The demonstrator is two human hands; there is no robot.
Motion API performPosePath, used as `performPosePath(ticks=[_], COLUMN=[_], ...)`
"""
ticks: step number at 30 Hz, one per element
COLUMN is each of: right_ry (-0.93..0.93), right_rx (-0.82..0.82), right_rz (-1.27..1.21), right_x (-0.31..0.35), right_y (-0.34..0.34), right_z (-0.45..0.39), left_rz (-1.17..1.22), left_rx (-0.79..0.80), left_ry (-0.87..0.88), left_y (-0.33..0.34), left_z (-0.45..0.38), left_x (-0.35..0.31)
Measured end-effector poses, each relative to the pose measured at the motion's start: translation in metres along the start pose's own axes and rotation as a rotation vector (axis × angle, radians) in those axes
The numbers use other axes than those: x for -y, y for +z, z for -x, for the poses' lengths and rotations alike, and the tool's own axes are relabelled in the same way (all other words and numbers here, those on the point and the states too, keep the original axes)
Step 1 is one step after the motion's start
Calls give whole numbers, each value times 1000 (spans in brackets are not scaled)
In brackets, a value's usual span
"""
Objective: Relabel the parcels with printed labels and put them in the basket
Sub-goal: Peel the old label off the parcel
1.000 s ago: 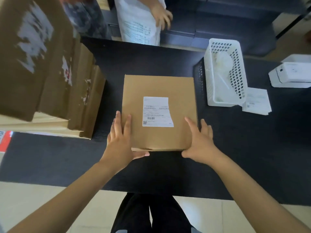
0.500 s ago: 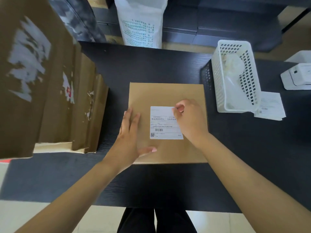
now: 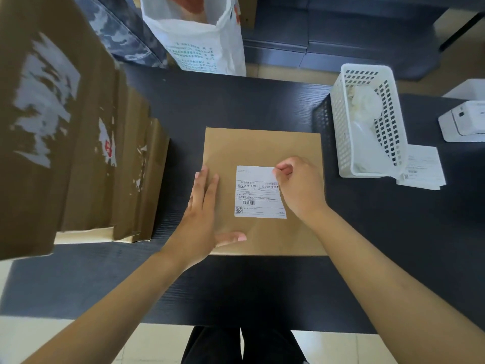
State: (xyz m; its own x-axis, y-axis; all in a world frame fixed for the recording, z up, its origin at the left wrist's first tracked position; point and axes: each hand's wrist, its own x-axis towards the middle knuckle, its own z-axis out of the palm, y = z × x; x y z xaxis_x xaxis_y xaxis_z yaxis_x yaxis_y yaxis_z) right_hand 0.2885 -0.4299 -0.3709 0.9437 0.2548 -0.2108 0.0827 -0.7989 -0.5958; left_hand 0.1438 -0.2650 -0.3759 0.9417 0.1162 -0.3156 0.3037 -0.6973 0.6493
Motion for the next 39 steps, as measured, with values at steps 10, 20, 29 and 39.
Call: performPosePath(ticks=[10,20,29,39], right_ry=[42,-31,-13,-78], right_rx=[200,-82,-230,-190], right_rz=[282,-80,-148,-68], right_x=[19,4,5,1], right_y=[-5,-2,13,19], right_z=[-7,14,18,23], left_rz=[56,87,102,92], left_rx=[-6,-19,-25,-15], left_ry=[-11,-13,-5,-7], left_y=[4,5,5,7], left_z=[1,1,2,1], left_x=[-1,0,0,2])
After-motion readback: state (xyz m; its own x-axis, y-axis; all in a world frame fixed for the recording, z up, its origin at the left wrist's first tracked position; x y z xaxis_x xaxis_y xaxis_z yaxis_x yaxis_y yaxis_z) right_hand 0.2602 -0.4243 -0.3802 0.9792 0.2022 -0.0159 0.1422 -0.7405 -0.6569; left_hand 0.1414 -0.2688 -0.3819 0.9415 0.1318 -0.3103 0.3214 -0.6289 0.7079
